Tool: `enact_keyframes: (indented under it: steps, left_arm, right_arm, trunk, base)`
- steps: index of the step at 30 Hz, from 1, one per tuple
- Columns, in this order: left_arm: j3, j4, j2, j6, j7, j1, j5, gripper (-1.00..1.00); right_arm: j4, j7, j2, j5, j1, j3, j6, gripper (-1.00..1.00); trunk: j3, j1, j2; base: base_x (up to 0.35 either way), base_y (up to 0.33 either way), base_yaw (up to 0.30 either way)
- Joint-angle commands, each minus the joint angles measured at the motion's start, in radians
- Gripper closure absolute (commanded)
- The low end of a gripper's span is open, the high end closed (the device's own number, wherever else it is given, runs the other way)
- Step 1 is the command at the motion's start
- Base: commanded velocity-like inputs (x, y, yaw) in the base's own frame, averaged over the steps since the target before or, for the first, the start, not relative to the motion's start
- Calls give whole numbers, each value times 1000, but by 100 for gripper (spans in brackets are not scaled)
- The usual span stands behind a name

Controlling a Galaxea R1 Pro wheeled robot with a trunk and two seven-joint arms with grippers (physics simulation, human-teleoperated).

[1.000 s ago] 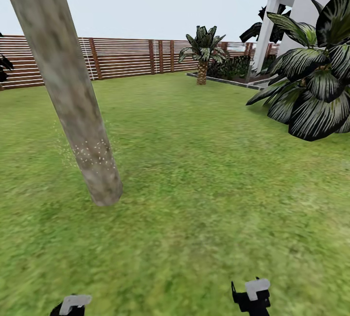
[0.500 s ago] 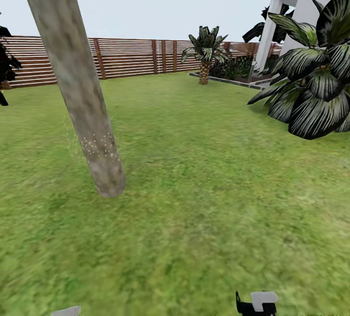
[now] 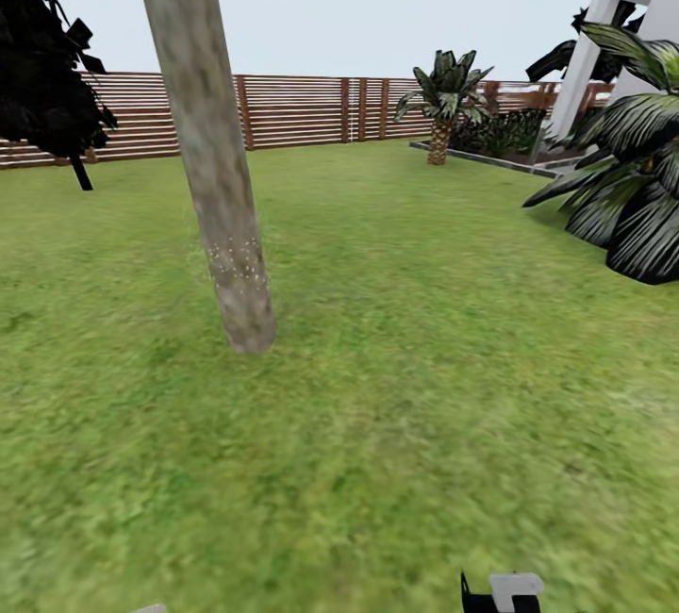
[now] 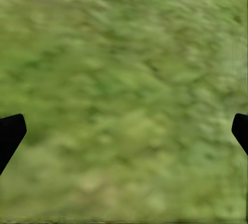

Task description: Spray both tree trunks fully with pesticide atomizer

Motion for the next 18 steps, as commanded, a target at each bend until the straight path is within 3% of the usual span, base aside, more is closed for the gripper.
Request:
enact_keyframes:
  steps: [1, 6, 18]
  left_arm:
    - [-8, 0, 0, -3, 4, -1, 5, 100]
    - [-8, 0, 3, -3, 4, 0, 5, 100]
    - [-10, -2, 1, -2, 4, 0, 4, 100]
  right_arm:
    - [1, -5, 0, 11, 0, -6, -2, -100]
    - [1, -5, -3, 11, 0, -5, -2, -100]
    - [1, -5, -4, 11, 0, -5, -2, -100]
  trunk:
    - [-1, -1, 0]
    - [-1, -1, 0]
    - [-1, -1, 0]
  base:
    - [-281, -197, 279]
    - [-219, -153, 279]
    - [-12, -7, 279]
